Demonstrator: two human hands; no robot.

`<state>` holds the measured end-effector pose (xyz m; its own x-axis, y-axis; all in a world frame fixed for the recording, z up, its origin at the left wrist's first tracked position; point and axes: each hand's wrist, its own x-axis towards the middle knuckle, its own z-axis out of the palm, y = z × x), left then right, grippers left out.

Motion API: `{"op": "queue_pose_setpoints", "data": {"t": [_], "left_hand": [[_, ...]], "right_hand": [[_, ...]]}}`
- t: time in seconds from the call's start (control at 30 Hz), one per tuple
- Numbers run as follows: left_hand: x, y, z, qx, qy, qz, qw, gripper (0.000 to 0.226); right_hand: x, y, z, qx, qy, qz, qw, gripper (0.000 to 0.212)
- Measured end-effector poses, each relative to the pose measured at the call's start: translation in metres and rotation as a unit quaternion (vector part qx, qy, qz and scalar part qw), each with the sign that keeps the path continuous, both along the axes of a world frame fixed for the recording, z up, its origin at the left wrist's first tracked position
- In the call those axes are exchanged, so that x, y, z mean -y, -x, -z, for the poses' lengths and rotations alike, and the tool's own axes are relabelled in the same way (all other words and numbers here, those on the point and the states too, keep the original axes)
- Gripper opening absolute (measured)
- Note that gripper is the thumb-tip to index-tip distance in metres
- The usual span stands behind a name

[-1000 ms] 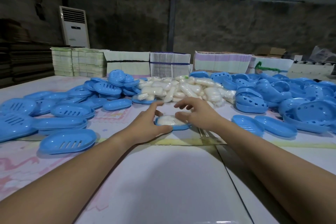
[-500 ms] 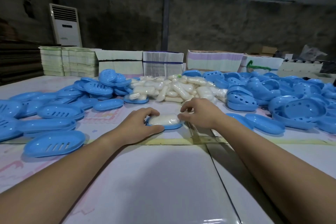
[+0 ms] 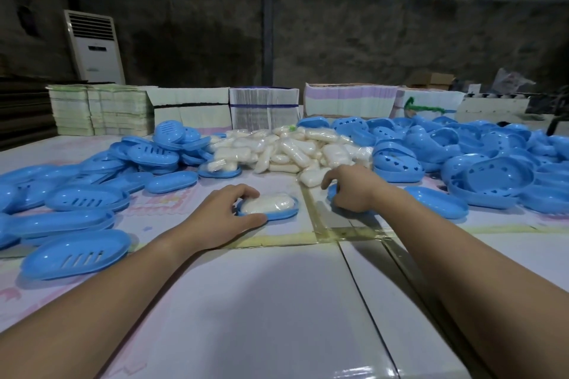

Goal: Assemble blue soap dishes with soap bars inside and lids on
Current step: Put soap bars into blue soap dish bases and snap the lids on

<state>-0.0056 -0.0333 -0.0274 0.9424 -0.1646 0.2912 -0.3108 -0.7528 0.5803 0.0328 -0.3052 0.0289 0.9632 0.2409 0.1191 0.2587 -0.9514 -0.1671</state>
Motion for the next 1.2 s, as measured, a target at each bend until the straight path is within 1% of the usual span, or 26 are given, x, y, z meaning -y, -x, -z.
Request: {"op": "queue_pose_setpoints", "data": {"t": [0.03, 0.1, 0.13, 0.2, 0.23, 0.27, 0.3, 0.37, 0.4, 0.47, 0.53, 0.63, 0.8, 0.83, 0.93, 1.0, 1.13, 1.2], "left_hand": [[0.0, 0.0, 0.0, 0.0, 0.0, 0.0, 1.0, 0.046], [0.0, 0.0, 0.0, 0.0, 0.0, 0.0, 1.0, 0.046], [0.0, 0.0, 0.0, -0.001, 0.001, 0.0, 1.0, 0.047], [0.0, 0.0, 0.0, 0.001, 0.001, 0.0, 1.0, 0.047], [0.0, 0.0, 0.0, 0.002, 0.001, 0.0, 1.0, 0.047], [0.0, 0.0, 0.0, 0.002, 0.001, 0.0, 1.0, 0.047], [0.0, 0.0, 0.0, 0.002, 0.001, 0.001, 1.0, 0.046], [0.0, 0.0, 0.001, 0.004, 0.001, 0.001, 1.0, 0.046], [0.0, 0.0, 0.0, 0.004, -0.001, 0.001, 1.0, 0.045], [0.0, 0.001, 0.0, 0.002, -0.003, 0.003, 1.0, 0.044], [0.0, 0.001, 0.0, -0.001, -0.002, 0.003, 1.0, 0.043], [0.001, 0.002, -0.001, 0.001, -0.002, 0.002, 1.0, 0.044], [0.001, 0.003, -0.002, 0.0, 0.002, 0.002, 1.0, 0.044], [0.001, 0.003, -0.002, 0.0, 0.002, 0.003, 1.0, 0.043], [0.001, 0.002, -0.001, 0.001, 0.0, 0.003, 1.0, 0.043], [0.001, 0.003, -0.001, 0.002, -0.002, 0.003, 1.0, 0.042], [0.0, 0.003, -0.001, -0.001, -0.006, 0.002, 1.0, 0.042], [0.0, 0.004, -0.002, -0.001, -0.008, 0.003, 1.0, 0.042]], "right_hand": [[-0.003, 0.001, 0.0, 0.011, -0.034, -0.027, 0.999, 0.043], [-0.011, 0.003, -0.001, 0.045, -0.136, -0.07, 0.987, 0.047], [-0.015, 0.005, -0.003, 0.065, -0.199, -0.085, 0.974, 0.049], [-0.021, 0.009, -0.008, 0.079, -0.327, -0.107, 0.936, 0.051], [-0.022, 0.01, -0.01, 0.077, -0.366, -0.112, 0.921, 0.051], [-0.023, 0.011, -0.011, 0.076, -0.369, -0.11, 0.92, 0.05], [-0.024, 0.011, -0.011, 0.08, -0.337, -0.1, 0.933, 0.047], [-0.023, 0.009, -0.008, 0.109, -0.226, -0.061, 0.966, 0.039], [-0.021, 0.007, -0.006, 0.129, -0.18, -0.033, 0.975, 0.036], [-0.016, 0.001, -0.003, 0.165, -0.125, 0.017, 0.978, 0.034], [-0.009, -0.006, 0.001, 0.19, -0.088, 0.046, 0.977, 0.035], [0.007, -0.018, 0.005, 0.196, -0.051, 0.101, 0.974, 0.036], [0.046, -0.038, 0.019, 0.202, -0.014, 0.184, 0.962, 0.033], [0.053, -0.041, 0.023, 0.186, -0.003, 0.199, 0.962, 0.034], [0.061, -0.046, 0.033, 0.1, 0.025, 0.221, 0.97, 0.042], [0.058, -0.048, 0.035, 0.08, 0.027, 0.226, 0.97, 0.042], [0.059, -0.046, 0.033, 0.108, -0.008, 0.232, 0.967, 0.031], [0.061, -0.045, 0.03, 0.125, -0.036, 0.227, 0.965, 0.03]]}}
